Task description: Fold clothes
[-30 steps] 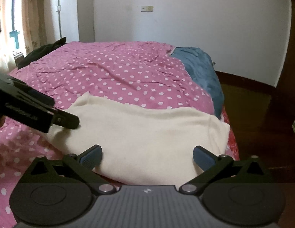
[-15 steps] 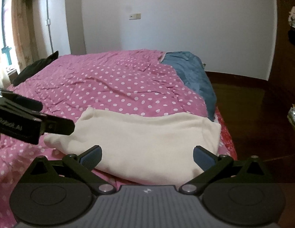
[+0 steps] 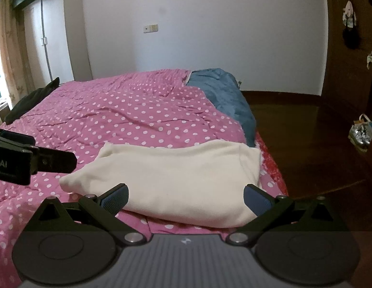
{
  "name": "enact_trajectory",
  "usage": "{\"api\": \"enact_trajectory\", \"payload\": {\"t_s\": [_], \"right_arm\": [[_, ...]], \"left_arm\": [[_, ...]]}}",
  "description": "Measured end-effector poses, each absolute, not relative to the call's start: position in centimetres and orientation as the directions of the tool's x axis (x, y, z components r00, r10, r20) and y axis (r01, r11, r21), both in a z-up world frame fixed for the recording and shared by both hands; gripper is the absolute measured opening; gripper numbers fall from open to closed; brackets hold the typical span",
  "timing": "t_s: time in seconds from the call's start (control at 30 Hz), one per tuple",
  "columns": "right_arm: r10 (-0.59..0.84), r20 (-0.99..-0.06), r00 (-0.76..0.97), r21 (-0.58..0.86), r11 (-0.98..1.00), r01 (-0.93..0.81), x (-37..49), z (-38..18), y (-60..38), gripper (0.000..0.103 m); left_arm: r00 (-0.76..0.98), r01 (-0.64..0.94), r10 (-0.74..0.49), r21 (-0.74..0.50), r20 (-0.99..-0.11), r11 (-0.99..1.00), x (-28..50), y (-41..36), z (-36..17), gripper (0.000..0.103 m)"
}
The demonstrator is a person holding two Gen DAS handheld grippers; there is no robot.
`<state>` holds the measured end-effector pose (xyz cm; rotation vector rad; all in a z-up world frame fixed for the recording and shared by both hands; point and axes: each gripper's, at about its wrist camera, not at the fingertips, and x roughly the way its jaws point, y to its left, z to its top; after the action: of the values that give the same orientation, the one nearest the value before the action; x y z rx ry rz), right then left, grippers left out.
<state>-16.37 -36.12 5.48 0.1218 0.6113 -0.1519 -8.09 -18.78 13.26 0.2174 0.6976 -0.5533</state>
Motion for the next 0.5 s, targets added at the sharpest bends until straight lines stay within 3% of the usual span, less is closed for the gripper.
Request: {"api": "enact_trajectory", "payload": {"t_s": [0.5], "right_arm": [[-0.097,-0.557,0.825,0.105,0.977,0.186,-17.6,6.0,-35.5,0.103]], "left_arm": [[0.662,0.541,-0.394,0.042,-0.638,0.84,-9.9,-18.6,14.5,0.103]]}}
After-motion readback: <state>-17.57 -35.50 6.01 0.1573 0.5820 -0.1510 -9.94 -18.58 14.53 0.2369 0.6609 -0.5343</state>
